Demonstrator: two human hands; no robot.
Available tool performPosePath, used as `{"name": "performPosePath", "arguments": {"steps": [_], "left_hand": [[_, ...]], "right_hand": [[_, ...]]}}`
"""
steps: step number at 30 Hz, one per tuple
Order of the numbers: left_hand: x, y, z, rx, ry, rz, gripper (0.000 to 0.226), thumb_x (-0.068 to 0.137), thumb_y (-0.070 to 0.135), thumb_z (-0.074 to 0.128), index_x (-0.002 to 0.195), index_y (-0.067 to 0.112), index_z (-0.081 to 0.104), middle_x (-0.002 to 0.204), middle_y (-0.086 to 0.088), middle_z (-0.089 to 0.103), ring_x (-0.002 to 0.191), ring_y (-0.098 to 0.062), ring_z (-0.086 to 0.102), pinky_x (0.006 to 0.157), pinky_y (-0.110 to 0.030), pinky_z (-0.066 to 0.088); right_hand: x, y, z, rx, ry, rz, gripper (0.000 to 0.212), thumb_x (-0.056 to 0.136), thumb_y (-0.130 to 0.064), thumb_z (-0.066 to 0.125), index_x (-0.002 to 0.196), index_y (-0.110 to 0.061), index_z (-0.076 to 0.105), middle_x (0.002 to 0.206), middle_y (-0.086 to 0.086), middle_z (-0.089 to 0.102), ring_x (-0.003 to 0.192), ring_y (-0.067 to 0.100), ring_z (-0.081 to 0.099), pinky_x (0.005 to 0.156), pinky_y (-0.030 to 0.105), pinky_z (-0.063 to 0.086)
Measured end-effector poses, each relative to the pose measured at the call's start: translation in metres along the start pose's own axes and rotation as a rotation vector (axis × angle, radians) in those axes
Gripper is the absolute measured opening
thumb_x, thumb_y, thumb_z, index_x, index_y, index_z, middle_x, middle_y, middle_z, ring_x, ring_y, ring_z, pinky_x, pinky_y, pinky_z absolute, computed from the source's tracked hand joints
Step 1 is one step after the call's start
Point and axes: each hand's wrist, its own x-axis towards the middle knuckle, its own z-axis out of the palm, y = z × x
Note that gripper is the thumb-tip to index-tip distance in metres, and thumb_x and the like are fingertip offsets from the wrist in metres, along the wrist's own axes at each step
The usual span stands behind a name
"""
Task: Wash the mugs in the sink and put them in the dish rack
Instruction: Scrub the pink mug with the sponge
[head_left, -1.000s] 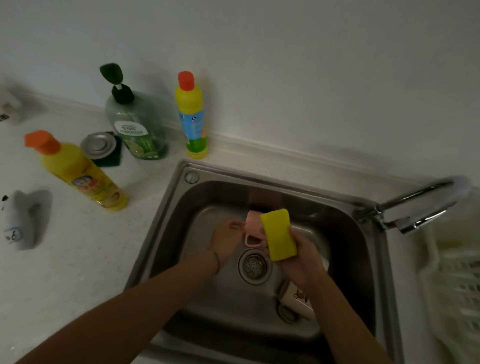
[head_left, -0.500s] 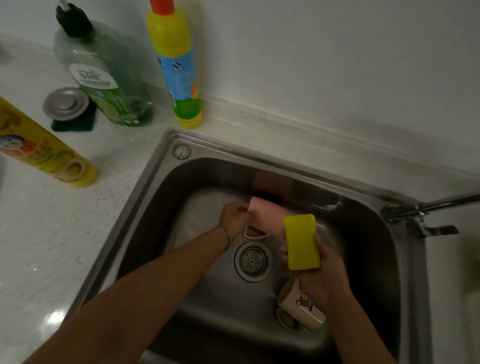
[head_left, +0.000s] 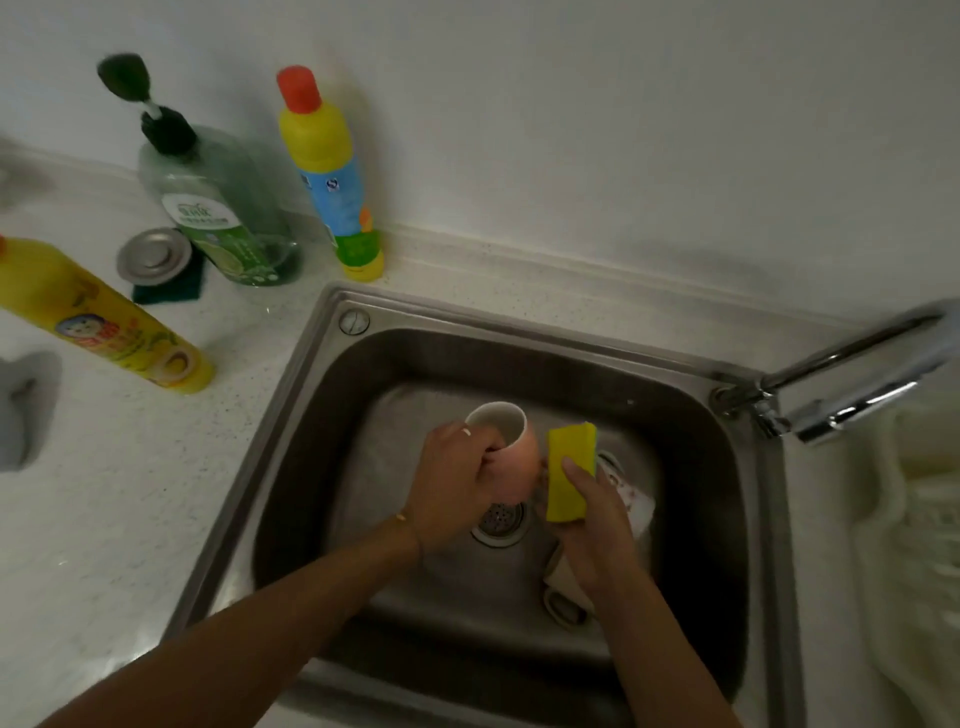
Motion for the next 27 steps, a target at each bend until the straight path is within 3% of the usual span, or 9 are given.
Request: {"name": "performPosePath", "arguments": {"steps": [5, 11, 13, 15, 17, 19, 21, 24, 27], "left_hand": [[-0.023, 0.029, -0.023, 0.305, -0.025, 0.366, 0.018, 0.078, 0.034, 0.053, 0.081, 0.021, 0.065, 0.078, 0.001, 0.064, 0.080, -0.024, 0.060, 0.093, -0.041, 0.042], [-0.055, 0.062, -0.038, 0.354, -0.009, 0.490, 0.010, 0.086, 0.026, 0.056, 0.092, 0.023, 0.063, 0.084, 0.001, 0.067, 0.087, -0.025, 0.064, 0.099, -0.045, 0.045], [-0.062, 0.065, -0.049, 0.268, 0.007, 0.524, 0.009, 0.094, 0.030, 0.060, 0.098, 0.024, 0.063, 0.092, 0.001, 0.067, 0.092, -0.022, 0.063, 0.100, -0.041, 0.046], [-0.069, 0.070, -0.065, 0.075, 0.006, 0.409, 0.023, 0.096, 0.042, 0.063, 0.106, 0.023, 0.068, 0.105, 0.005, 0.066, 0.101, -0.014, 0.059, 0.099, -0.031, 0.043], [-0.068, 0.071, -0.078, -0.086, -0.005, 0.125, 0.039, 0.094, 0.051, 0.064, 0.124, 0.026, 0.063, 0.123, 0.008, 0.062, 0.103, -0.006, 0.058, 0.096, -0.025, 0.047], [-0.059, 0.072, -0.090, -0.293, -0.204, -0.261, 0.046, 0.090, 0.055, 0.070, 0.129, 0.035, 0.058, 0.133, 0.008, 0.061, 0.101, -0.003, 0.063, 0.093, -0.033, 0.057], [-0.049, 0.067, -0.103, -0.587, -0.474, -0.600, 0.042, 0.087, 0.057, 0.072, 0.122, 0.038, 0.062, 0.128, 0.003, 0.065, 0.106, -0.016, 0.068, 0.089, -0.048, 0.062], [-0.039, 0.055, -0.125, -0.815, -0.804, -0.715, 0.052, 0.089, 0.059, 0.069, 0.132, 0.031, 0.063, 0.132, -0.007, 0.065, 0.118, -0.033, 0.067, 0.085, -0.054, 0.060], [-0.034, 0.054, -0.135, -0.850, -0.919, -0.706, 0.059, 0.089, 0.053, 0.072, 0.138, 0.024, 0.060, 0.136, -0.014, 0.064, 0.120, -0.035, 0.066, 0.091, -0.057, 0.058]], "right_hand": [[-0.032, 0.002, 0.011, -0.035, 0.059, -0.070, 0.054, 0.075, -0.034, 0.084, 0.122, -0.015, 0.066, 0.111, 0.017, 0.074, 0.103, 0.035, 0.071, 0.090, 0.051, 0.056], [-0.064, -0.003, 0.005, -0.111, 0.041, -0.034, 0.081, 0.054, -0.039, 0.090, 0.129, -0.025, 0.063, 0.114, 0.016, 0.072, 0.106, 0.039, 0.069, 0.090, 0.057, 0.057], [-0.069, 0.000, 0.000, -0.120, 0.046, -0.022, 0.075, 0.059, -0.032, 0.087, 0.130, -0.025, 0.063, 0.113, 0.017, 0.072, 0.107, 0.041, 0.068, 0.084, 0.052, 0.059], [-0.074, 0.001, -0.003, -0.127, 0.024, -0.010, 0.056, 0.073, -0.021, 0.081, 0.127, -0.022, 0.064, 0.113, 0.018, 0.072, 0.110, 0.043, 0.066, 0.081, 0.051, 0.059], [-0.081, 0.005, -0.004, -0.135, -0.017, 0.009, 0.049, 0.079, -0.019, 0.077, 0.127, -0.021, 0.064, 0.117, 0.016, 0.070, 0.110, 0.038, 0.066, 0.082, 0.053, 0.059], [-0.089, 0.007, -0.001, -0.110, -0.071, 0.023, 0.062, 0.068, -0.027, 0.082, 0.127, -0.020, 0.063, 0.120, 0.016, 0.070, 0.110, 0.036, 0.067, 0.077, 0.049, 0.059], [-0.099, 0.007, 0.006, -0.089, -0.114, 0.014, 0.079, 0.053, -0.034, 0.085, 0.127, -0.019, 0.063, 0.119, 0.015, 0.070, 0.107, 0.034, 0.068, 0.069, 0.043, 0.058], [-0.110, 0.008, 0.011, -0.069, -0.169, 0.020, 0.094, 0.047, -0.037, 0.091, 0.133, -0.016, 0.060, 0.124, 0.016, 0.069, 0.108, 0.034, 0.068, 0.069, 0.041, 0.057], [-0.118, 0.005, 0.019, -0.102, -0.183, 0.019, 0.106, 0.044, -0.048, 0.095, 0.137, -0.016, 0.057, 0.127, 0.015, 0.068, 0.112, 0.034, 0.068, 0.075, 0.042, 0.057]]}}
